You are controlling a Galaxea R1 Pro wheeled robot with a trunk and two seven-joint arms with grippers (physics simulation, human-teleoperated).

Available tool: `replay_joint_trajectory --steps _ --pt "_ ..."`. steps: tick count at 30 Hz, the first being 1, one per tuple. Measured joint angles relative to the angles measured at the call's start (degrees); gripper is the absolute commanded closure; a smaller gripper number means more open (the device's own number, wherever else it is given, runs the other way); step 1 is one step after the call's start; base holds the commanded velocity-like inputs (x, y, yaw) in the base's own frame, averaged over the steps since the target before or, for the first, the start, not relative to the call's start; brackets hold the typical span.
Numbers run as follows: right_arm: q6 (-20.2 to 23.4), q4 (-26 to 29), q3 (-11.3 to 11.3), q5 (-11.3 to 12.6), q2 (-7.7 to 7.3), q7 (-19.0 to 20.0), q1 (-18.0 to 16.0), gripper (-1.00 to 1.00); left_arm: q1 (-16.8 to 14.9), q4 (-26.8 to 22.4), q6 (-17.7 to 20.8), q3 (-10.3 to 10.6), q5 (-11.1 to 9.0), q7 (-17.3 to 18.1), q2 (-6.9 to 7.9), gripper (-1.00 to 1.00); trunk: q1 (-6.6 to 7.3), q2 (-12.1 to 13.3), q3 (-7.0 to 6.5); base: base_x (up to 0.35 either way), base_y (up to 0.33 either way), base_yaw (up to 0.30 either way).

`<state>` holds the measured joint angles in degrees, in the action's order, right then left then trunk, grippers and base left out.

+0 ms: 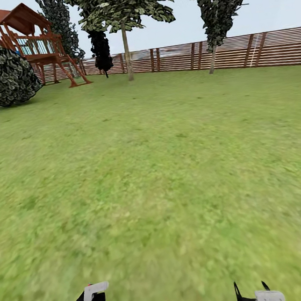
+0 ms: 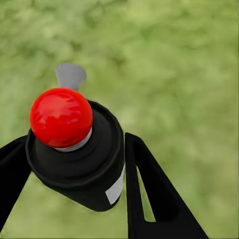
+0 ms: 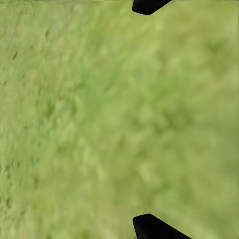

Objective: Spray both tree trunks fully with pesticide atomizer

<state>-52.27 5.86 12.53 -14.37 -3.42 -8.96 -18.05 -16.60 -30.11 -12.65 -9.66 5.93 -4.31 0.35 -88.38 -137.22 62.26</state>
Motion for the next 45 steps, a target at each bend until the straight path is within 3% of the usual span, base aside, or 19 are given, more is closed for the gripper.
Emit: replay_joint_trajectory --steps 2,5,16,25,45 --pt "-5.66 -2.66 -0.05 -0.01 0.01 0.09 0.22 -1.00 0.00 0.08 0.00 0.00 -0.04 0.00 0.00 1.00 0.00 0.00 0.00 0.340 0.102 0.000" --pt "-7.41 -3.75 -0.05 0.03 0.14 0.08 0.28 -1.00 0.02 0.15 0.00 0.03 -0.05 0.00 0.00 1.00 0.00 0.00 0.00 0.340 0.102 0.000" --pt "-7.67 -3.97 0.00 0.04 0.52 0.00 0.29 -1.00 0.02 0.24 -0.01 -0.01 -0.05 0.00 0.00 1.00 0.00 0.00 0.00 0.340 0.097 0.011" --pt "-7.67 -3.93 0.01 0.04 0.61 0.00 0.29 -1.00 0.06 0.16 -0.09 0.04 -0.04 0.00 -0.06 1.00 0.00 0.00 0.00 0.339 0.093 0.225" --pt "-7.57 -4.53 0.04 -0.05 0.52 -0.07 0.88 -1.00 0.01 -0.02 -0.01 0.04 -0.05 0.00 -0.09 1.00 0.00 0.00 0.00 0.340 0.042 0.003"
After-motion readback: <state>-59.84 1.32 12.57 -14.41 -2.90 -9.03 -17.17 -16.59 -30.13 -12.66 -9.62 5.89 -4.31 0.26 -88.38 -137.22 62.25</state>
